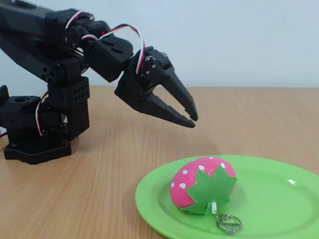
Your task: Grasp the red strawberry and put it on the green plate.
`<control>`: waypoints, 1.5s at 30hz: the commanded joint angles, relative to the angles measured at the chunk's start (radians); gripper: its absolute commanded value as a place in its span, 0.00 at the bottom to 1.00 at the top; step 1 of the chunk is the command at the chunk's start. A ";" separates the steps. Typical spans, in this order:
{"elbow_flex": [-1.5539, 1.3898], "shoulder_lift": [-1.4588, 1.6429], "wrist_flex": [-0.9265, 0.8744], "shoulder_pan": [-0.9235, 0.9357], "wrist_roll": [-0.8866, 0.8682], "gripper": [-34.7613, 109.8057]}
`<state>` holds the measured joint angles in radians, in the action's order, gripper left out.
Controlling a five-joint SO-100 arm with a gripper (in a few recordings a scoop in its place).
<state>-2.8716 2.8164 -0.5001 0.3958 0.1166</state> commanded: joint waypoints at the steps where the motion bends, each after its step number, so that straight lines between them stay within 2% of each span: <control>1: -0.100 0.187 -0.006 -0.071 0.020 0.23; 8: -0.267 0.391 -0.048 -0.235 -0.051 0.18; 15: -0.308 0.479 -0.311 -0.337 -0.133 0.18; 22: -0.298 0.479 -0.417 -0.397 -0.179 0.18; 25: -0.267 0.479 -0.523 -0.437 -0.201 0.18; 33: -0.207 0.479 -0.764 -0.431 -0.156 0.18; 42: -0.207 0.479 -0.767 -0.423 -0.161 0.22; 45: -0.207 0.479 -0.767 -0.423 -0.161 0.21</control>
<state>-3.0787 3.2720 -1.2533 -0.0138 -0.0368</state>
